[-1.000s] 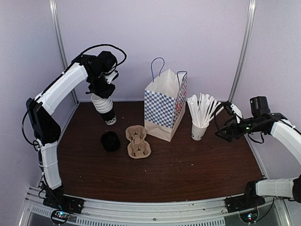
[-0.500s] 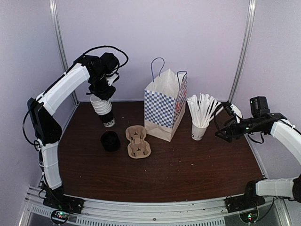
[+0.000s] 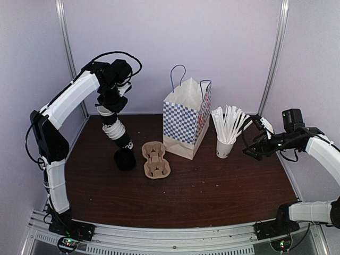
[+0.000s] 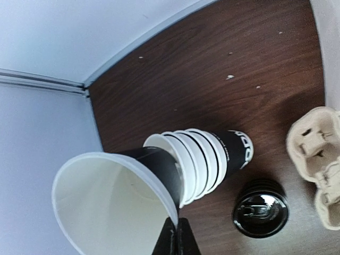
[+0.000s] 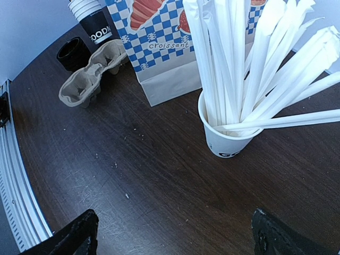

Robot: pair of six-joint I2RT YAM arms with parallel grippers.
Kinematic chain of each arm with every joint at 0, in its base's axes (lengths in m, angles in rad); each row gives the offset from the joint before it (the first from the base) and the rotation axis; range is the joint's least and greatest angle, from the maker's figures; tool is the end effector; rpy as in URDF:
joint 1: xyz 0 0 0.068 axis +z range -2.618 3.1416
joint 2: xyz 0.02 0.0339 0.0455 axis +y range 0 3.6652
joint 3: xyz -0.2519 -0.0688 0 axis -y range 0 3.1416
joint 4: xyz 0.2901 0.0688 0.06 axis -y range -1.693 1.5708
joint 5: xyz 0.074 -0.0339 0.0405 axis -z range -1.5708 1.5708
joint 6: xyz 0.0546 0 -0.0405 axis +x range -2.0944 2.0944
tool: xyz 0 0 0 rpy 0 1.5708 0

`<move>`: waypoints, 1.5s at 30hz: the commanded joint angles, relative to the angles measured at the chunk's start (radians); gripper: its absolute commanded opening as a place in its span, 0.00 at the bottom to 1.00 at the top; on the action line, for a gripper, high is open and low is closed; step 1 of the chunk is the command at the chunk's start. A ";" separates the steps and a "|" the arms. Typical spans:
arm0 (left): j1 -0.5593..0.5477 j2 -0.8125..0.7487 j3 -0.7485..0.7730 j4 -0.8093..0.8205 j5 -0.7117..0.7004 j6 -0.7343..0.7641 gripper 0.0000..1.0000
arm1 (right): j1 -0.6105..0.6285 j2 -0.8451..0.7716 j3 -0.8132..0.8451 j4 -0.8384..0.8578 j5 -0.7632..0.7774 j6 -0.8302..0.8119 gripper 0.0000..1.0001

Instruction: Pack the takeout coffee

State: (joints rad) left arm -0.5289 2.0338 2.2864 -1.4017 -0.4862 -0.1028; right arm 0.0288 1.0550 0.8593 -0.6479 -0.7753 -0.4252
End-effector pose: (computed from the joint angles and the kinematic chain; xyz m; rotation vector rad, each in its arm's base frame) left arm 0.4001 -0.2043 0.3579 0.4089 2.5335 0.4337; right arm 0.2659 0.0459 0.2507 -0.8269 2.0636 0.7148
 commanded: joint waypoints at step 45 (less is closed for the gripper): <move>-0.936 -0.238 -0.321 0.003 0.217 -0.078 0.00 | 0.011 0.033 -0.007 0.013 0.094 -0.028 1.00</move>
State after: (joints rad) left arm -1.3746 1.7599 2.0003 -1.4223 -0.2104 -0.1265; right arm 0.0345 1.0725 0.8589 -0.6468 -0.7013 -0.4465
